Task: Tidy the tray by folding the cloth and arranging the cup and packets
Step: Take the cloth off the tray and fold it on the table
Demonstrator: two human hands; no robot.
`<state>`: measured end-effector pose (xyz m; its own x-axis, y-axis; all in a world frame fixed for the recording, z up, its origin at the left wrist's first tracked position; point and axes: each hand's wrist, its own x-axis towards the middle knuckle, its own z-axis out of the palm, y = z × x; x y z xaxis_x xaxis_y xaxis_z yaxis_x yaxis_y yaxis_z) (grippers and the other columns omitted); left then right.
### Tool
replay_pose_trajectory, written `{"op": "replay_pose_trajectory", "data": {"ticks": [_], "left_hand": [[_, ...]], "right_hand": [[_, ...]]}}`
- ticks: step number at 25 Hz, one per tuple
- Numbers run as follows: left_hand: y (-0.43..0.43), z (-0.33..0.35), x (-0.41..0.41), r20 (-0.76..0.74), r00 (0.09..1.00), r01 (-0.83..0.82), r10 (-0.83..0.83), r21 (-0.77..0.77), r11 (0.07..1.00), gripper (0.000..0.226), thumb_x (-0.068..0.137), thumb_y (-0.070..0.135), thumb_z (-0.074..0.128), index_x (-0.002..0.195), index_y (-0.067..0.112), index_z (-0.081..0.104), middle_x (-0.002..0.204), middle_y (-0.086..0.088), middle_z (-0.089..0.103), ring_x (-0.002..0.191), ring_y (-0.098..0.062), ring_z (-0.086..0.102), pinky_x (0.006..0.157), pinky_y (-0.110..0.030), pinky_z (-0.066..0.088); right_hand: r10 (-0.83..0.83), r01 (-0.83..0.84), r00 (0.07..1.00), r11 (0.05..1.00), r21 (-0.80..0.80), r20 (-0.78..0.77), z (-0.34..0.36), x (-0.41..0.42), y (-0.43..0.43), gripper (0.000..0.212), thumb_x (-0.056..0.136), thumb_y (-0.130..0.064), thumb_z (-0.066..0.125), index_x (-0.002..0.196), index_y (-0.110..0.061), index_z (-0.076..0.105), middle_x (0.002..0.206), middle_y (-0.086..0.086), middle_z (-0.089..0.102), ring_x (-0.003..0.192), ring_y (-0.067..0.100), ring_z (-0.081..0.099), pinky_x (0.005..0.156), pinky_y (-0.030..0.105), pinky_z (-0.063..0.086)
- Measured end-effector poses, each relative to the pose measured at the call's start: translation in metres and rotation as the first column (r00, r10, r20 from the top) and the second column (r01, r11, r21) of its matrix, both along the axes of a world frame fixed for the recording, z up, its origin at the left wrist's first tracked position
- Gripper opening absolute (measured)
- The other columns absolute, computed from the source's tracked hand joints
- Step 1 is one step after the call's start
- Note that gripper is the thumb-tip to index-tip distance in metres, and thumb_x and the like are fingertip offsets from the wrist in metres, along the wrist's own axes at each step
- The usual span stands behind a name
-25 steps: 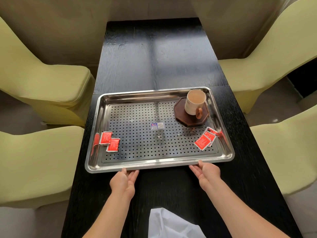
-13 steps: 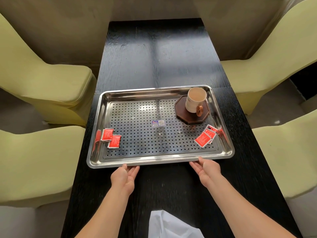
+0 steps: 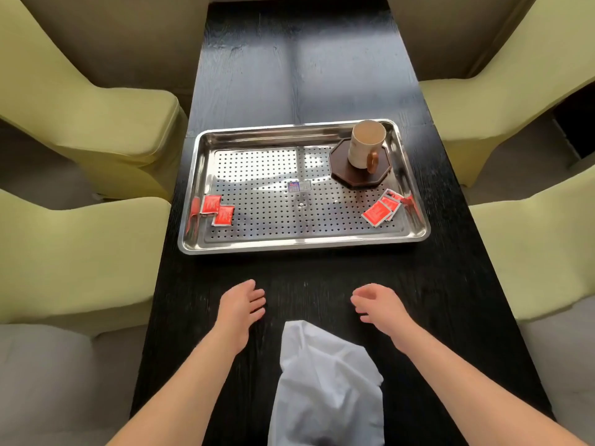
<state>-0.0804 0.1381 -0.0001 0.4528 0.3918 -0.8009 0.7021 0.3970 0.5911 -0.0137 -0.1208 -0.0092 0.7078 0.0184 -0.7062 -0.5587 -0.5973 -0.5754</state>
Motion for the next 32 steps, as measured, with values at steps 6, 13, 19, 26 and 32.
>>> {"op": "replay_pose_trajectory", "data": {"ticks": [6,13,19,26,32], "left_hand": [[-0.045,-0.009,-0.086,-0.183,0.88,0.456,-0.438,0.068,0.887,0.078,0.084,0.045,0.071,0.148,0.018,0.036,0.135,-0.005,0.056,0.111,-0.022,0.059,0.094,-0.042,0.053],[-0.064,0.005,-0.1,-0.097,0.902,0.432,-0.422,0.243,0.868,0.033,0.083,0.017,0.066,0.115,0.023,0.066,0.1,0.0,0.071,0.088,-0.016,0.068,0.083,-0.042,0.059],[-0.009,0.083,-0.084,0.269,0.904,0.218,-0.333,0.381,0.898,0.01,0.09,0.029,0.068,0.088,0.036,0.075,0.086,0.008,0.075,0.081,-0.015,0.071,0.068,-0.033,0.056],[0.025,0.09,-0.073,-0.066,0.762,0.22,-0.644,0.962,0.162,0.008,0.092,0.023,0.065,0.099,0.028,0.068,0.092,0.006,0.063,0.083,-0.02,0.061,0.068,-0.041,0.051],[-0.04,0.016,-0.135,-0.047,0.768,0.398,-0.639,0.817,0.417,0.025,0.082,0.03,0.07,0.105,0.026,0.062,0.092,0.014,0.054,0.092,-0.018,0.057,0.078,-0.033,0.049]], "right_hand": [[0.574,-0.548,0.817,0.743,-0.385,-0.056,-0.01,-0.063,-0.015,0.045,0.08,-0.057,0.066,0.115,-0.03,0.061,0.107,-0.013,0.067,0.092,0.01,0.064,0.068,0.027,0.047],[0.277,-0.244,0.952,0.944,-0.221,0.132,0.006,-0.077,-0.011,0.007,0.086,-0.025,0.069,0.081,-0.03,0.069,0.081,-0.01,0.068,0.077,0.009,0.064,0.066,0.029,0.054],[-0.113,0.007,0.925,0.959,0.282,0.362,0.105,-0.046,-0.023,0.008,0.085,-0.02,0.077,0.083,-0.028,0.078,0.081,-0.001,0.074,0.08,0.016,0.07,0.067,0.029,0.057],[0.041,-0.145,0.766,0.983,0.11,0.642,0.123,-0.045,-0.035,0.013,0.085,-0.017,0.077,0.091,-0.028,0.08,0.086,-0.013,0.075,0.084,0.004,0.068,0.074,0.017,0.054],[0.167,-0.105,0.922,0.977,-0.187,0.35,0.043,-0.076,-0.041,0.013,0.089,-0.021,0.07,0.083,-0.032,0.074,0.082,-0.009,0.07,0.079,0.012,0.065,0.075,0.033,0.054]]}}
